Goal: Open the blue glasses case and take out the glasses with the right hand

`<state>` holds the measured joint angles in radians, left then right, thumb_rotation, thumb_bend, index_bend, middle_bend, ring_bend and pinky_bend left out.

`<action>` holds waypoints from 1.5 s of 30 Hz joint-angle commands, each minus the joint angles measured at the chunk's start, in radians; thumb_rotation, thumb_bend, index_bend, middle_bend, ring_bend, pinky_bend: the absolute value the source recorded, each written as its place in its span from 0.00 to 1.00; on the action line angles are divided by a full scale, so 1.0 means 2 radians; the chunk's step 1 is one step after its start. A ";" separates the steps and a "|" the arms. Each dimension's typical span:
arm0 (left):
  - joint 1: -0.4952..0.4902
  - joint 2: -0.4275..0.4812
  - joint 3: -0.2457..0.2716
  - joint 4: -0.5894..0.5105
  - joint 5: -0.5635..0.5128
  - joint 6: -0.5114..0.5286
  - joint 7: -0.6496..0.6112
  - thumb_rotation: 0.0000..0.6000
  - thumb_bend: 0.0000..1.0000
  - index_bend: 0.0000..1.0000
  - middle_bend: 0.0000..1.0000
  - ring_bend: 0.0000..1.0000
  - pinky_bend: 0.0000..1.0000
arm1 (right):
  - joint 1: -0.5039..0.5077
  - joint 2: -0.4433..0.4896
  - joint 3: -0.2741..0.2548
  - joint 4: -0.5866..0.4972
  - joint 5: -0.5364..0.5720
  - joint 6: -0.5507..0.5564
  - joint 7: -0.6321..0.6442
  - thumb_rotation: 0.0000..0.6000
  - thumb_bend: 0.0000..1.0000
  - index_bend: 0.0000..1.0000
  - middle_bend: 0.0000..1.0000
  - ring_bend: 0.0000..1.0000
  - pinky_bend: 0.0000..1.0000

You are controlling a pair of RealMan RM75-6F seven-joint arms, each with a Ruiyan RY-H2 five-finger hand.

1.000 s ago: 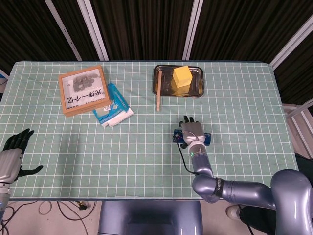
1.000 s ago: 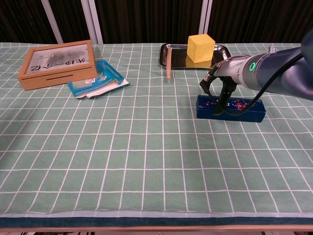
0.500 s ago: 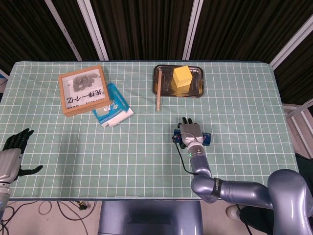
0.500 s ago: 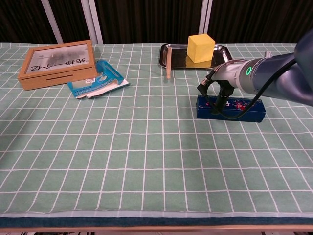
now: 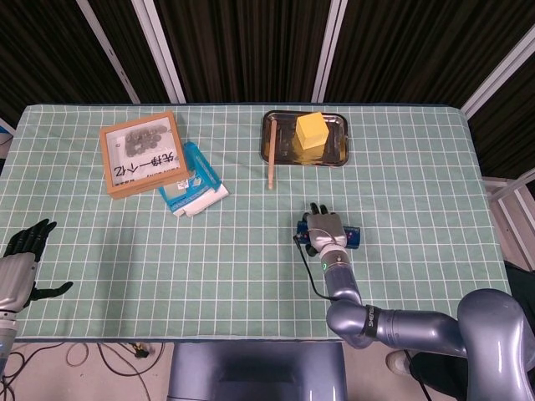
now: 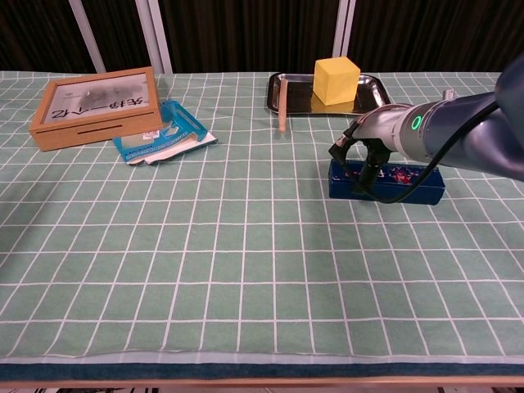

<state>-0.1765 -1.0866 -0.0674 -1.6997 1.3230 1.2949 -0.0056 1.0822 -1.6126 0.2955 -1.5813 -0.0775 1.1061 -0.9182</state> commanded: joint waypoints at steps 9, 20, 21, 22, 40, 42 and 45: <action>0.000 0.002 -0.001 -0.001 -0.002 0.000 -0.003 1.00 0.03 0.00 0.00 0.00 0.00 | 0.000 0.000 0.000 -0.001 0.006 0.002 0.003 1.00 0.55 0.28 0.00 0.00 0.22; 0.000 0.002 -0.001 -0.001 -0.003 -0.001 -0.002 1.00 0.03 0.00 0.00 0.00 0.00 | 0.000 0.001 -0.001 -0.004 0.008 0.002 0.003 1.00 0.67 0.28 0.00 0.00 0.22; 0.000 0.002 -0.001 -0.001 -0.004 -0.001 -0.003 1.00 0.03 0.00 0.00 0.00 0.00 | 0.000 0.001 -0.001 -0.004 0.009 0.002 0.003 1.00 0.69 0.28 0.00 0.00 0.22; 0.000 0.002 -0.001 -0.001 -0.004 -0.001 -0.003 1.00 0.03 0.00 0.00 0.00 0.00 | 0.000 0.001 -0.001 -0.004 0.009 0.002 0.004 1.00 0.71 0.28 0.00 0.00 0.22; 0.000 0.003 0.000 -0.002 -0.003 -0.001 -0.006 1.00 0.03 0.00 0.00 0.00 0.00 | 0.003 -0.001 -0.001 0.016 0.017 -0.005 0.000 1.00 0.79 0.26 0.00 0.00 0.22; 0.000 0.003 -0.001 -0.002 -0.003 -0.001 -0.006 1.00 0.03 0.00 0.00 0.00 0.00 | 0.004 -0.001 -0.001 0.023 0.018 -0.007 -0.001 1.00 0.79 0.25 0.00 0.00 0.22; 0.000 0.003 -0.001 -0.002 -0.003 -0.001 -0.006 1.00 0.03 0.00 0.00 0.00 0.00 | 0.006 -0.003 -0.001 0.036 0.020 -0.013 -0.003 1.00 0.78 0.25 0.00 0.00 0.22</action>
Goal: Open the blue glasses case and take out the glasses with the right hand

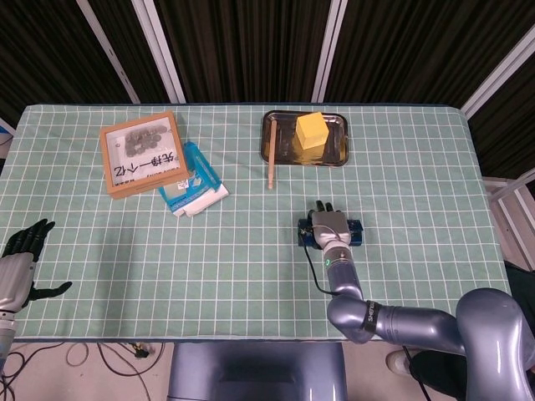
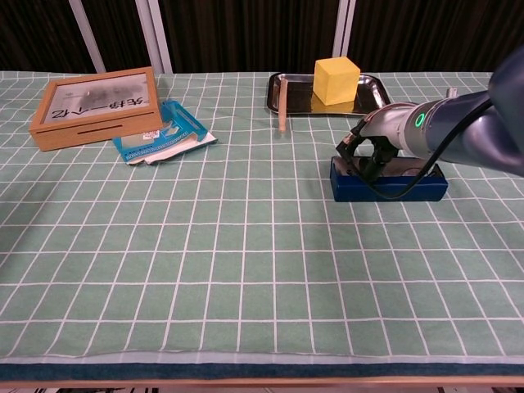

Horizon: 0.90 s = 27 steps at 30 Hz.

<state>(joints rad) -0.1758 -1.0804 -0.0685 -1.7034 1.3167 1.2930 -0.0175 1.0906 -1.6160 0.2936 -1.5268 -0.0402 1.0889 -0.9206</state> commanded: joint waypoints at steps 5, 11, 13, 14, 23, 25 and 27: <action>0.000 0.000 -0.001 0.000 -0.001 0.001 0.001 1.00 0.03 0.00 0.00 0.00 0.00 | 0.014 -0.009 0.011 0.058 0.001 -0.016 -0.008 1.00 0.78 0.24 0.00 0.00 0.22; 0.000 -0.001 -0.001 0.001 -0.002 0.001 0.002 1.00 0.03 0.00 0.00 0.00 0.00 | 0.017 -0.005 0.027 0.073 -0.015 -0.015 0.002 1.00 0.73 0.19 0.00 0.00 0.22; 0.000 -0.001 -0.001 0.001 -0.001 0.001 0.003 1.00 0.03 0.00 0.00 0.00 0.00 | 0.014 0.001 0.028 0.063 -0.022 -0.011 0.006 1.00 0.71 0.18 0.00 0.00 0.22; 0.000 -0.001 0.000 0.001 0.000 0.001 0.003 1.00 0.03 0.00 0.00 0.00 0.00 | 0.012 0.005 0.028 0.057 -0.025 -0.008 0.008 1.00 0.70 0.17 0.00 0.00 0.22; 0.002 -0.002 0.001 0.001 0.005 0.006 0.006 1.00 0.03 0.00 0.00 0.00 0.00 | -0.023 0.067 0.024 -0.067 -0.051 0.027 0.032 1.00 0.57 0.09 0.04 0.05 0.25; 0.002 -0.003 0.001 0.001 0.006 0.008 0.006 1.00 0.03 0.00 0.00 0.00 0.00 | -0.033 0.083 0.019 -0.101 -0.067 0.039 0.038 1.00 0.55 0.09 0.16 0.17 0.35; 0.002 -0.003 0.002 0.001 0.007 0.009 0.006 1.00 0.03 0.00 0.00 0.00 0.00 | -0.041 0.097 0.011 -0.131 -0.086 0.051 0.042 1.00 0.55 0.09 0.33 0.39 0.53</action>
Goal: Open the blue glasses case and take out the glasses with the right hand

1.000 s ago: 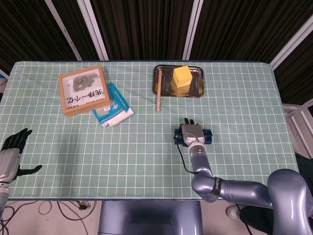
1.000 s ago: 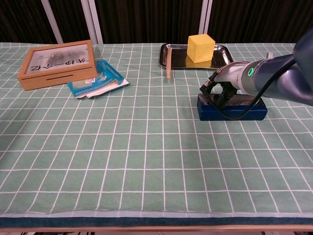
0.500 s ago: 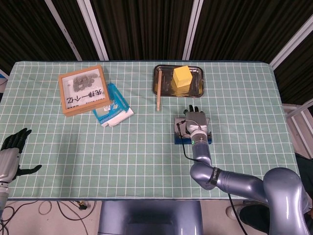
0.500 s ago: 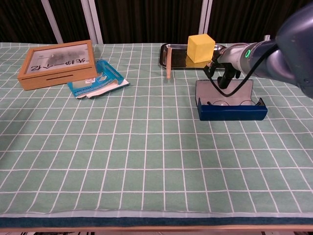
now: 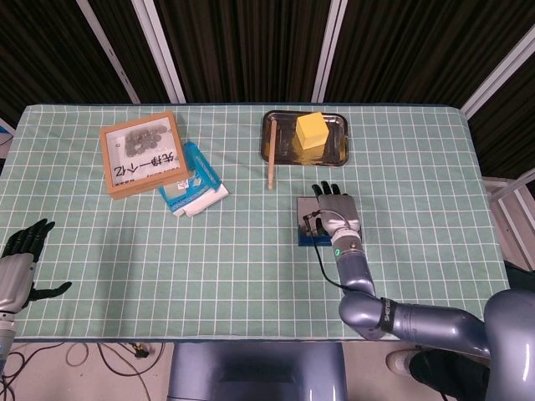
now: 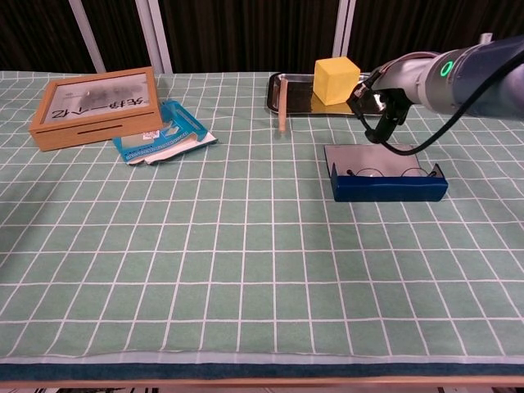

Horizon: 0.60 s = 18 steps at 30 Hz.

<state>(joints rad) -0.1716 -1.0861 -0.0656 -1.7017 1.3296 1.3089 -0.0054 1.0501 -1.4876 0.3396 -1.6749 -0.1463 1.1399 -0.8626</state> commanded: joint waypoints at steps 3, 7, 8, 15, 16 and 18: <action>0.001 -0.001 0.002 0.000 0.004 0.002 0.001 1.00 0.03 0.00 0.00 0.00 0.00 | -0.034 0.048 -0.024 -0.094 -0.059 0.037 0.023 1.00 0.54 0.09 0.58 0.65 0.78; 0.002 -0.002 0.002 0.001 0.007 0.005 0.002 1.00 0.03 0.00 0.00 0.00 0.00 | -0.044 0.058 -0.036 -0.117 -0.059 0.037 0.030 1.00 0.54 0.09 0.77 0.85 0.97; 0.002 -0.002 0.002 0.001 0.007 0.005 0.002 1.00 0.03 0.00 0.00 0.00 0.00 | -0.045 0.059 -0.038 -0.119 -0.056 0.036 0.029 1.00 0.54 0.09 0.80 0.88 0.99; 0.002 -0.002 0.002 0.002 0.007 0.004 0.001 1.00 0.03 0.00 0.00 0.00 0.00 | -0.043 0.047 -0.053 -0.122 -0.025 0.028 0.027 1.00 0.54 0.14 0.87 0.94 1.00; 0.002 -0.002 0.002 0.001 0.007 0.004 0.001 1.00 0.03 0.00 0.00 0.00 0.00 | -0.042 0.044 -0.057 -0.121 -0.023 0.026 0.024 1.00 0.54 0.15 0.87 0.94 1.00; 0.002 -0.002 0.002 0.001 0.006 0.004 0.000 1.00 0.03 0.00 0.00 0.00 0.00 | -0.038 0.040 -0.065 -0.121 -0.017 0.026 0.014 1.00 0.54 0.17 0.87 0.94 1.00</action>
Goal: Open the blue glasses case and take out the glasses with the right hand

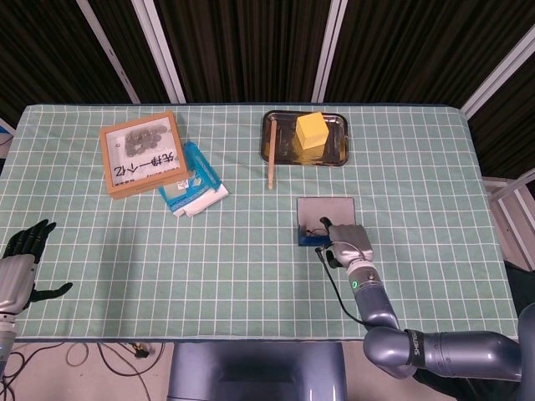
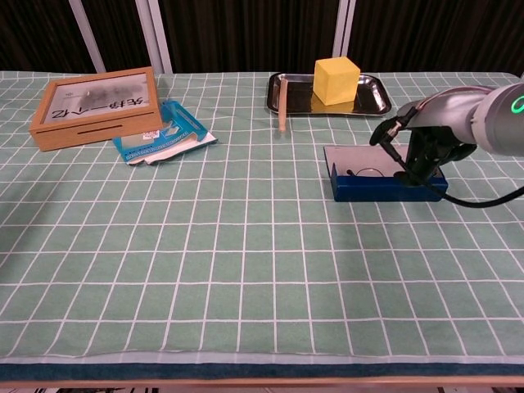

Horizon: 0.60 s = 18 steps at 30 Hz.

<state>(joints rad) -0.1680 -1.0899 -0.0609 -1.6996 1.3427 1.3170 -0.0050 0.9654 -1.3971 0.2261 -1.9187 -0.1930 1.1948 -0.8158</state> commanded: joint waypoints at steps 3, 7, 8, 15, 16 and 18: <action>0.000 0.001 -0.001 0.000 -0.002 -0.001 -0.002 1.00 0.03 0.00 0.00 0.00 0.00 | 0.008 -0.011 -0.013 0.004 0.013 -0.001 -0.015 1.00 0.54 0.19 0.86 0.94 1.00; -0.001 0.001 -0.001 0.000 -0.003 -0.002 -0.002 1.00 0.03 0.00 0.00 0.00 0.00 | 0.009 -0.021 -0.014 0.009 0.011 -0.001 -0.011 1.00 0.54 0.19 0.86 0.93 1.00; -0.001 0.001 -0.001 0.000 -0.003 -0.002 -0.002 1.00 0.03 0.00 0.00 0.00 0.00 | 0.009 -0.023 -0.014 0.010 0.010 0.000 -0.009 1.00 0.54 0.19 0.85 0.93 1.00; 0.000 0.001 -0.002 0.000 -0.003 -0.002 -0.004 1.00 0.03 0.00 0.00 0.00 0.00 | 0.010 -0.034 -0.014 0.019 0.006 0.000 -0.002 1.00 0.54 0.18 0.85 0.92 1.00; 0.000 0.001 -0.002 0.000 -0.003 -0.002 -0.004 1.00 0.03 0.00 0.00 0.00 0.00 | 0.010 -0.035 -0.014 0.020 0.006 0.000 -0.001 1.00 0.54 0.18 0.85 0.92 1.00; 0.000 0.001 -0.002 0.000 -0.003 -0.002 -0.004 1.00 0.03 0.00 0.00 0.00 0.00 | 0.011 -0.038 -0.013 0.024 0.006 -0.001 -0.001 1.00 0.54 0.18 0.85 0.92 1.00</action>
<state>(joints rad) -0.1690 -1.0871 -0.0651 -1.7004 1.3359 1.3133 -0.0126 0.9872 -1.4704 0.1990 -1.8729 -0.1813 1.1940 -0.8177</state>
